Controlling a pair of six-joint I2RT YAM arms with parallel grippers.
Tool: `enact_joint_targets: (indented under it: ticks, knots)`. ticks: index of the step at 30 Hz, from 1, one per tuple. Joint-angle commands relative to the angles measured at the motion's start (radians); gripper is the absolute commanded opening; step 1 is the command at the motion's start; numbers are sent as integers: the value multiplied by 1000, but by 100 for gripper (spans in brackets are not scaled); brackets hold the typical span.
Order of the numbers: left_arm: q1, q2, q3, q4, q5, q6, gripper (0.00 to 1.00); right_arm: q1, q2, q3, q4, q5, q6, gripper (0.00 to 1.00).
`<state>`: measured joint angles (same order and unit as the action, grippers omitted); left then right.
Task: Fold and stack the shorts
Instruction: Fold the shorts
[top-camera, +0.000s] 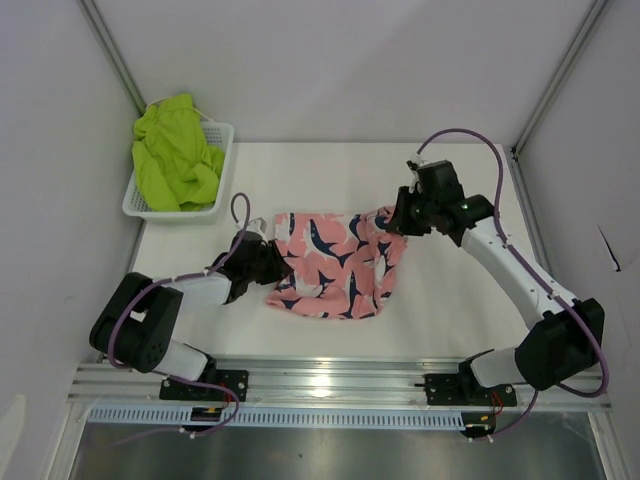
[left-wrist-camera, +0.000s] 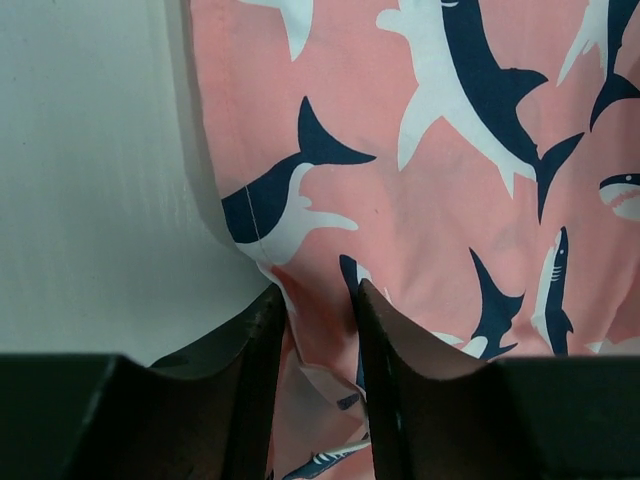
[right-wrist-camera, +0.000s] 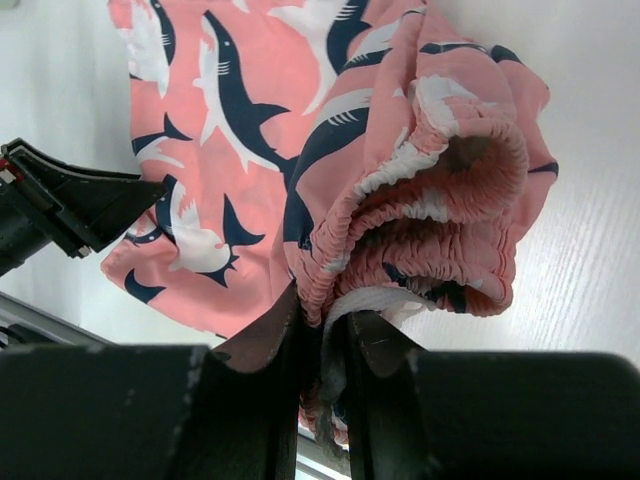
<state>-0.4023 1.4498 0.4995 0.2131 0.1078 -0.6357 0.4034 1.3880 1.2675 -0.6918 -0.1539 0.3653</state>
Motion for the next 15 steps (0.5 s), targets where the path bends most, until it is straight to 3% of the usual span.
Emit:
enact_joint_targets:
  ticks: [1,15]
  knots:
    - [6,8,-30,-44,-16,36,39,67,35,84,15,80,11,0]
    - [6,-37,-62,-50,-14,41,34,287,282,237,78,166,43,0]
